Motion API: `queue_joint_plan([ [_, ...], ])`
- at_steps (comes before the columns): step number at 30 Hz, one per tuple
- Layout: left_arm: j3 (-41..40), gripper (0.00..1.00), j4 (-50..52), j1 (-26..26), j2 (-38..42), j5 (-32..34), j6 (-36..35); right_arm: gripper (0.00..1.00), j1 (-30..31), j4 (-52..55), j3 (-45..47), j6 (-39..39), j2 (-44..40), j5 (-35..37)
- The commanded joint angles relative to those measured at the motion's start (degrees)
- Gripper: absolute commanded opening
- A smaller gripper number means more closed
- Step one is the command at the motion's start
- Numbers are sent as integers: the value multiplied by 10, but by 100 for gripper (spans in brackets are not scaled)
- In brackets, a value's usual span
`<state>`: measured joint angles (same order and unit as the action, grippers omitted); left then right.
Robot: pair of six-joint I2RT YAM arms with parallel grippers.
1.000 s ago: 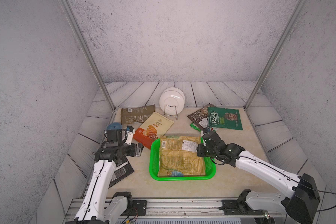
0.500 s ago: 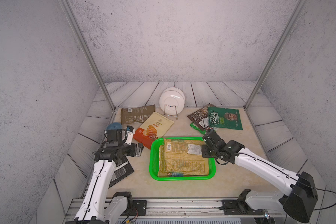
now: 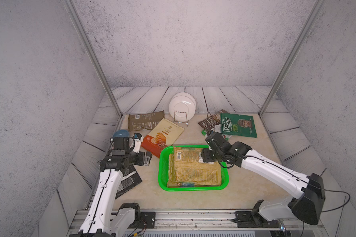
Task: Put the potato chips into the basket
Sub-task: Place the potato chip in the basket.
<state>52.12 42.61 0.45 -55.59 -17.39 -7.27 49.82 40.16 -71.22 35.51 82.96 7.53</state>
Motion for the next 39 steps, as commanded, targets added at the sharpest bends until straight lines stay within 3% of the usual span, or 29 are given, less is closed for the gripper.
queue_joint_plan([
  [1,-4,100,-3,-4,-1,-2,-1,63,39,-19,-40,12,73,-32],
  [7,-5,100,-3,-4,1,-1,0,71,77,1,-118,14,168,-11],
  [17,-4,100,-12,-4,13,33,6,70,127,92,-265,58,310,55],
  [23,-2,100,-16,-4,30,65,12,67,128,88,-267,81,333,79],
  [39,-3,100,-17,-4,31,61,11,69,130,89,-313,83,401,64],
])
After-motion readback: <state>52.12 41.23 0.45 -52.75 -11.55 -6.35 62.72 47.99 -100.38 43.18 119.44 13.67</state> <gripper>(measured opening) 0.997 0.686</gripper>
